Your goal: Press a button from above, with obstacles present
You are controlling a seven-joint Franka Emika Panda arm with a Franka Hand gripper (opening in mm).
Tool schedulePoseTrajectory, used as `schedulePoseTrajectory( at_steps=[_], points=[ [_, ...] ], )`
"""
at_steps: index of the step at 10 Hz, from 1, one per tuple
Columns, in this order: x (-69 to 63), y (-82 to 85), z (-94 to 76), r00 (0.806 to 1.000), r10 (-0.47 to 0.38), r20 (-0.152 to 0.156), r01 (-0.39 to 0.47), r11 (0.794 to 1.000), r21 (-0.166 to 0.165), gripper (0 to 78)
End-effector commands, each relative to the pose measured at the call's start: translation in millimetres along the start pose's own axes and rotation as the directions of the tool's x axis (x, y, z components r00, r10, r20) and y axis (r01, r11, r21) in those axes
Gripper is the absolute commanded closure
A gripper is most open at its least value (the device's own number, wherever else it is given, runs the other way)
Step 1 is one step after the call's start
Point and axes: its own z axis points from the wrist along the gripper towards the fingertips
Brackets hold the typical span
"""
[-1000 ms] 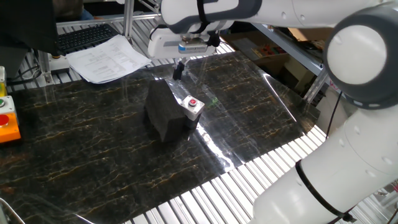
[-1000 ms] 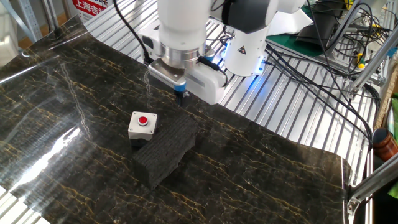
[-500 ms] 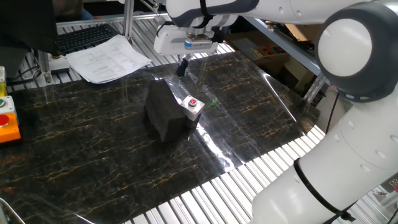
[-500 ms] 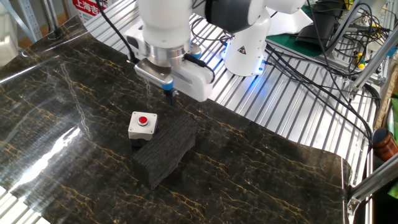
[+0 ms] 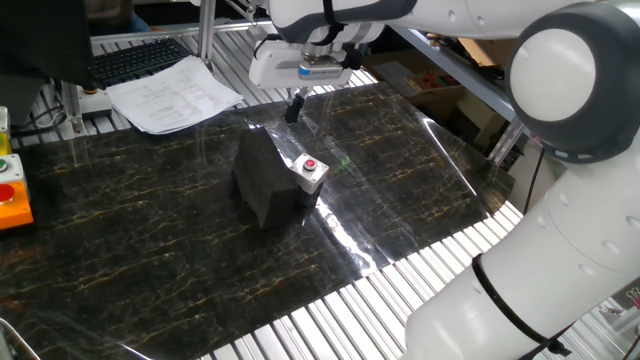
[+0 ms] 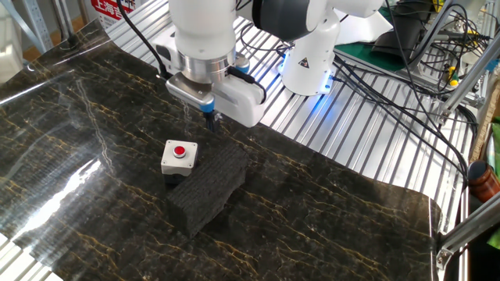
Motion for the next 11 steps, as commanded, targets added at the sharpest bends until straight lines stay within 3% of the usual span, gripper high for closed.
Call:
schedulePoseTrajectory(
  at_steps=[1,2,3,8,11],
  points=[
    [-1.3,-0.3,-2.1,1.000,0.020,0.015,-0.019,1.000,-0.005,77.6],
    [-1.3,-0.3,-2.1,0.999,0.042,0.015,-0.041,0.999,-0.029,77.6],
    [-1.3,-0.3,-2.1,0.997,0.071,0.036,-0.068,0.995,-0.071,77.6],
    [-1.3,-0.3,-2.1,0.969,0.247,0.031,-0.245,0.968,-0.057,77.6],
    [-1.3,-0.3,-2.1,0.965,0.262,0.027,-0.260,0.964,-0.064,77.6]
  ],
)
